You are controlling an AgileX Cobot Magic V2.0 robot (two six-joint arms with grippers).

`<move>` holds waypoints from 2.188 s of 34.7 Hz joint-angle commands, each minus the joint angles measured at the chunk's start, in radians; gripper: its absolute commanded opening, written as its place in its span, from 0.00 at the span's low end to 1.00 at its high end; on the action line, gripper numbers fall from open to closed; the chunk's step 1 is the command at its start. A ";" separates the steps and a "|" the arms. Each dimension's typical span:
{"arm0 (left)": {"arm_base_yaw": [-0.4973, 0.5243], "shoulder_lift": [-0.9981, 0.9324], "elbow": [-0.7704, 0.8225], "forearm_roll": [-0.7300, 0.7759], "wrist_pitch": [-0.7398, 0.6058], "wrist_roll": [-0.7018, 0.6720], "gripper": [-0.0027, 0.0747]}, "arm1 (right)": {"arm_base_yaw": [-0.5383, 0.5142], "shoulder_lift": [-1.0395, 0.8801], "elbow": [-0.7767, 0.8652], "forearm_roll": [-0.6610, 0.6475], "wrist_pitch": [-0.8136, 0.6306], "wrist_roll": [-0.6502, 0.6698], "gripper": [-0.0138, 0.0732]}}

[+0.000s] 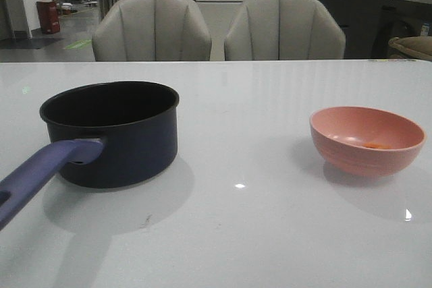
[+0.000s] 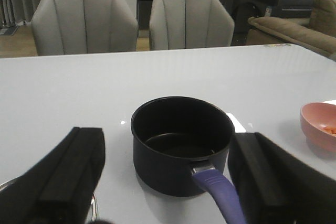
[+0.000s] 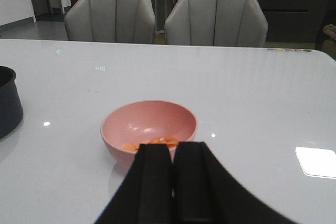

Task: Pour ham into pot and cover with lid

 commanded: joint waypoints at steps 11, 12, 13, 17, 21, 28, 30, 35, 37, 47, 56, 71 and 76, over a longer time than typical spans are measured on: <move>-0.031 0.007 -0.022 0.001 -0.098 0.000 0.72 | -0.005 -0.018 -0.010 -0.012 -0.150 -0.008 0.33; -0.031 0.007 -0.022 0.001 -0.098 0.000 0.72 | -0.005 -0.018 -0.011 -0.012 -0.173 -0.008 0.33; -0.031 0.007 -0.022 0.001 -0.098 0.000 0.72 | -0.005 -0.018 -0.012 -0.012 -0.196 -0.008 0.33; -0.031 0.007 -0.022 0.001 -0.098 0.000 0.72 | -0.005 -0.005 -0.063 -0.012 -0.175 -0.008 0.33; -0.031 0.007 -0.022 0.001 -0.098 0.000 0.72 | -0.004 0.073 -0.184 -0.012 0.000 -0.008 0.33; -0.031 0.007 -0.022 0.001 -0.098 0.000 0.72 | -0.004 0.261 -0.297 -0.012 0.113 -0.008 0.33; -0.031 0.007 -0.022 0.001 -0.098 0.000 0.72 | -0.004 0.291 -0.297 -0.012 0.110 -0.008 0.33; -0.031 0.007 -0.022 0.001 -0.098 0.000 0.72 | -0.004 0.334 -0.295 -0.012 0.095 -0.008 0.33; -0.031 0.007 -0.022 0.001 -0.098 0.000 0.72 | -0.004 0.357 -0.295 -0.012 0.088 -0.008 0.33; -0.031 0.007 -0.022 0.001 -0.098 0.000 0.72 | -0.004 0.679 -0.471 0.002 0.155 -0.006 0.59; -0.031 0.007 -0.022 0.001 -0.098 0.000 0.72 | -0.004 1.081 -0.691 0.014 0.188 -0.004 0.70; -0.031 0.007 -0.022 0.001 -0.096 0.000 0.72 | -0.089 1.578 -1.092 0.015 0.364 -0.004 0.70; -0.031 0.007 -0.022 0.001 -0.096 0.000 0.72 | -0.094 1.682 -1.186 0.015 0.417 -0.004 0.70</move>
